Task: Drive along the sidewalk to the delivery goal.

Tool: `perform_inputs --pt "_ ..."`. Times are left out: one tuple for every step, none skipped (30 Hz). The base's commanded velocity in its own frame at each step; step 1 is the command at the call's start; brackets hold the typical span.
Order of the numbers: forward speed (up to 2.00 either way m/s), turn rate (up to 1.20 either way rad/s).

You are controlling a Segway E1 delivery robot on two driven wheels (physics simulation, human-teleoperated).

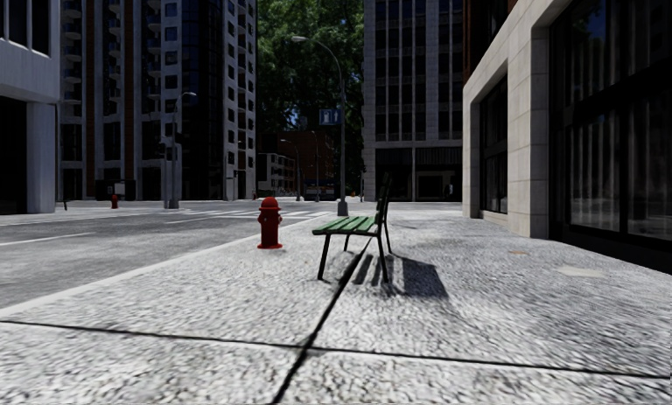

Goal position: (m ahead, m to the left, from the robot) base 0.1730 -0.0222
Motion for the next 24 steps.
perform_inputs --pt "0.59 0.0" --pt "0.06 0.0" --pt "0.0 0.0" --pt "0.0 0.0" --pt "0.0 0.0" --pt "0.0 0.0" --pt "0.0 0.0" --pt "0.0 0.0" --pt "0.0 0.0" --pt "0.0 0.0" --pt "0.0 0.0" --pt "0.0 0.0" --pt "0.0 0.0" --pt "0.0 0.0" --pt "0.0 0.0" --pt "0.0 0.0" --pt "0.0 0.0" --pt "0.0 0.0" --pt "0.0 0.0" --pt "0.0 0.0" --pt "0.0 0.0" --pt "0.0 0.0" --pt "0.0 0.0" --pt "0.0 0.0"
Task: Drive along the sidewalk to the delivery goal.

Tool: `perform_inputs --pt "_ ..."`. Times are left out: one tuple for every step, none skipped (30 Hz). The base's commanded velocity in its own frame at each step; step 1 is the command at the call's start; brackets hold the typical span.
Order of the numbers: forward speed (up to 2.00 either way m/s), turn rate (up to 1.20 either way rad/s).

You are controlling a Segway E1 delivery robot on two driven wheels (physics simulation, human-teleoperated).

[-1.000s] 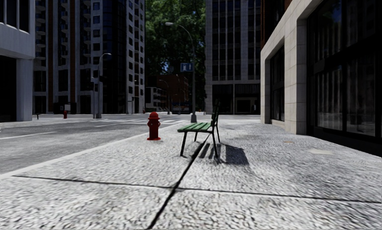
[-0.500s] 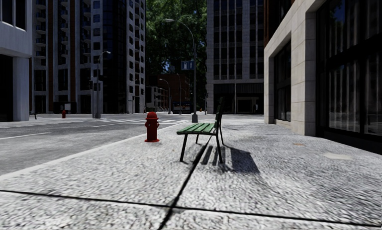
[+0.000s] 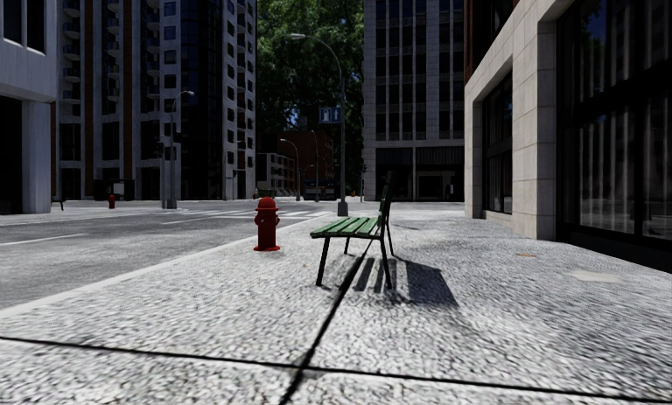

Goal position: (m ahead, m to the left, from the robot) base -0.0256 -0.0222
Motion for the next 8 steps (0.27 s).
perform_inputs --pt "0.0 0.0" --pt "0.0 0.0" --pt "0.0 0.0" --pt "0.0 0.0" --pt "0.0 0.0" --pt "0.0 0.0" --pt "0.0 0.0" --pt "0.0 0.0"
